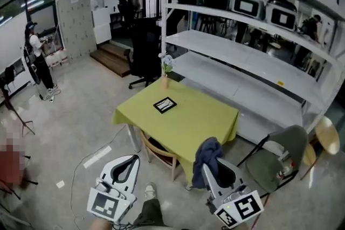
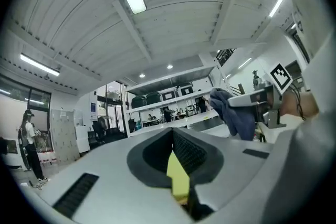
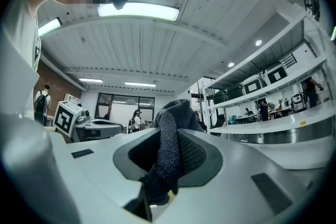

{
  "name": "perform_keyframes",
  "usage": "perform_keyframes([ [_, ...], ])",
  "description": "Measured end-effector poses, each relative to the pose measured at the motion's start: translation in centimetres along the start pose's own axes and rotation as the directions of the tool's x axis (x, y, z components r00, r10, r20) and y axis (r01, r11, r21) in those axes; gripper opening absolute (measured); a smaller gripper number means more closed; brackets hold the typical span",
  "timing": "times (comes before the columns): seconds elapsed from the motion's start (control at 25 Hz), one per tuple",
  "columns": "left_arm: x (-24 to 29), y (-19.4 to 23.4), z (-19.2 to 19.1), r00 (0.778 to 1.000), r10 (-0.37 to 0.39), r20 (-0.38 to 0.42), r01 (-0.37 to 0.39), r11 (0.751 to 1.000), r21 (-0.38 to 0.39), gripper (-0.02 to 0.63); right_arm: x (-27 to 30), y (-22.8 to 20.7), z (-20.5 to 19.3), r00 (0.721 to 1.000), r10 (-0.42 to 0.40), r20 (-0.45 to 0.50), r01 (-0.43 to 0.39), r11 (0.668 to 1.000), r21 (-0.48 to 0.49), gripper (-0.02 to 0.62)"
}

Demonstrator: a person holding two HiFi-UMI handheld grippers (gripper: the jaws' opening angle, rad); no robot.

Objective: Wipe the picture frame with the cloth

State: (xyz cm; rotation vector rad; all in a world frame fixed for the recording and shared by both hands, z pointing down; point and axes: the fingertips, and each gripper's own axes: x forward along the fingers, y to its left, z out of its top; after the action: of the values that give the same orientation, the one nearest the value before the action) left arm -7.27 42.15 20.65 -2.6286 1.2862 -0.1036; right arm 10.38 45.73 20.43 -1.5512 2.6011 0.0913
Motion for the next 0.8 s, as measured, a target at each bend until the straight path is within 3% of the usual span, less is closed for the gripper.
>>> perform_keyframes([
  [0.28, 5.3, 3.6, -3.0, 0.999, -0.03, -0.025, 0.029, 0.999, -0.027, 0.008, 6.6, -3.1, -3.0, 0.999, 0.009, -0.051, -0.007, 0.999, 0.034, 0.092],
  [0.8, 19.4, 17.6, -7.4, 0.994, -0.077, -0.071, 0.071, 0.994, -0.084, 0.008, 24.2, -9.7, -6.3, 0.99, -0.04, -0.138, 0.05, 0.996, 0.074, 0.092],
])
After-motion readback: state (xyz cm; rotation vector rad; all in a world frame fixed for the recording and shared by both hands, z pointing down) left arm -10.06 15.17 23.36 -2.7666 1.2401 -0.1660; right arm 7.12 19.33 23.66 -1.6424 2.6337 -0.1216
